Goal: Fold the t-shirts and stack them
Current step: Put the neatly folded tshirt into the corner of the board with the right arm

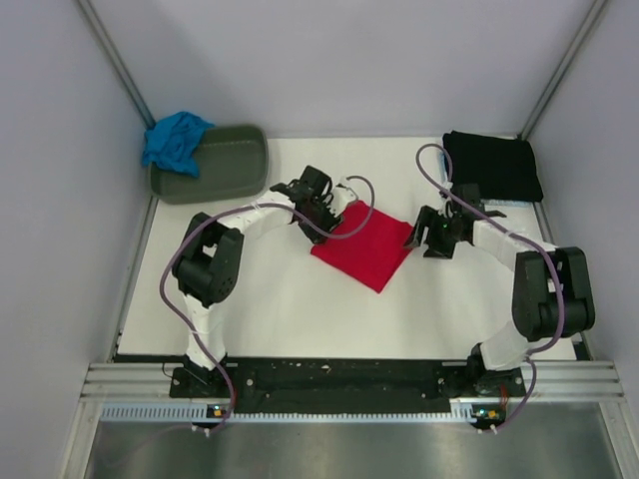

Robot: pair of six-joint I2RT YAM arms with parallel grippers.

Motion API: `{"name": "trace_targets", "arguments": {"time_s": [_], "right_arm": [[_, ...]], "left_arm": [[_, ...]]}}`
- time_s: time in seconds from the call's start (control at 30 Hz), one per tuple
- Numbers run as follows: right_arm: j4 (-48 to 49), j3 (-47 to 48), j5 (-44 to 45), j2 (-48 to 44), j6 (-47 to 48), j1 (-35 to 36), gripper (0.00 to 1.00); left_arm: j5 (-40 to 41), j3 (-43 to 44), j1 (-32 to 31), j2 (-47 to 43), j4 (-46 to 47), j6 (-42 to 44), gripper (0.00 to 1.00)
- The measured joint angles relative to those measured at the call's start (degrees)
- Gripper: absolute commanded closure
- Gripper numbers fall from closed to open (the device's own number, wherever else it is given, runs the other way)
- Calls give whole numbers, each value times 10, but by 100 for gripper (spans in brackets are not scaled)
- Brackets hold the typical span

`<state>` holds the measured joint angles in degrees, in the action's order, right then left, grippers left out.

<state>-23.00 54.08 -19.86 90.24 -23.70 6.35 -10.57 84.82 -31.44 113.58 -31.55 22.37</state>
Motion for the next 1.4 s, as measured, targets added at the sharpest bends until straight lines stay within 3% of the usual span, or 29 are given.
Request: {"name": "trace_targets", "arguments": {"time_s": [0.53,0.87,1.23,1.4], "right_arm": [[179,-68,-155,76,-130,14,40],[222,-81,-175,108,-140,13,100],[227,-81,-182,113,-122,4,100],[179,-53,-171,113,-87,3,100]], "left_arm": [[-42,-127,-15,-46,28,-34,53],[-68,-149,-16,-63,24,-43,53],[-83,-159,-15,-74,17,-42,44],[-94,-159,-3,-94,-15,-37,41]]}}
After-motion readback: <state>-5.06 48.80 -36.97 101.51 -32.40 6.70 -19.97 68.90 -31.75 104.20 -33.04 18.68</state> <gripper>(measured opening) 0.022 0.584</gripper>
